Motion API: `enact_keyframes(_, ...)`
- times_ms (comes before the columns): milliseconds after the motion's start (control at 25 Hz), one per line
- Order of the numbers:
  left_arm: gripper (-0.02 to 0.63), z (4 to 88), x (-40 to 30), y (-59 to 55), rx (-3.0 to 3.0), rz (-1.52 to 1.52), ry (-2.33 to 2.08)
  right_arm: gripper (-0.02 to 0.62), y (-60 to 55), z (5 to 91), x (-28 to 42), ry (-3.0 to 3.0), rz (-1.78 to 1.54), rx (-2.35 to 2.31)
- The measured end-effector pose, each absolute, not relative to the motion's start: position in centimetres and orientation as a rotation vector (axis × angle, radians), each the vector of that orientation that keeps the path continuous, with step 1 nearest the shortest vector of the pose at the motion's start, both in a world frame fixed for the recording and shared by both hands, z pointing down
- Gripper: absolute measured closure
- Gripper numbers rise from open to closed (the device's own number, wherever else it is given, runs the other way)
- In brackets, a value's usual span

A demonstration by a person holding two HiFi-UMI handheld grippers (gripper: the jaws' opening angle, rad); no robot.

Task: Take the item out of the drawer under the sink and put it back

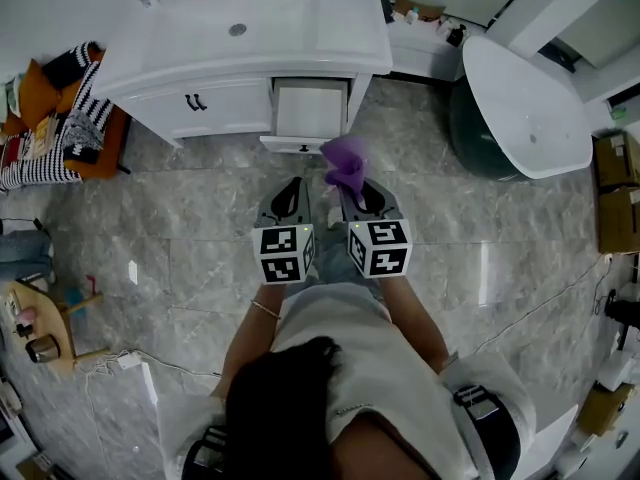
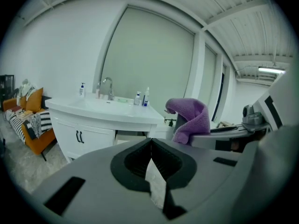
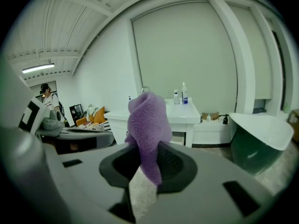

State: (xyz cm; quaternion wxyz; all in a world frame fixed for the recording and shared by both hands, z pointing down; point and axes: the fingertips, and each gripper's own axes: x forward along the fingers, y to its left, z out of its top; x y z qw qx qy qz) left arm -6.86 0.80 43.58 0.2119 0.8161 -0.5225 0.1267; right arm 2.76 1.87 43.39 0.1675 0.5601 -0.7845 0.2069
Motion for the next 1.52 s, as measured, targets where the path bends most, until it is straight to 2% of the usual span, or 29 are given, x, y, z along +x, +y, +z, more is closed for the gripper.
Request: enact_keyframes(1520, 0.601, 49.1, -1.9, -17.0, 1.993, 0.452, -1.629, 0.499, -18.0, 48.7, 6.9, -2.31, 0.613, 1.148)
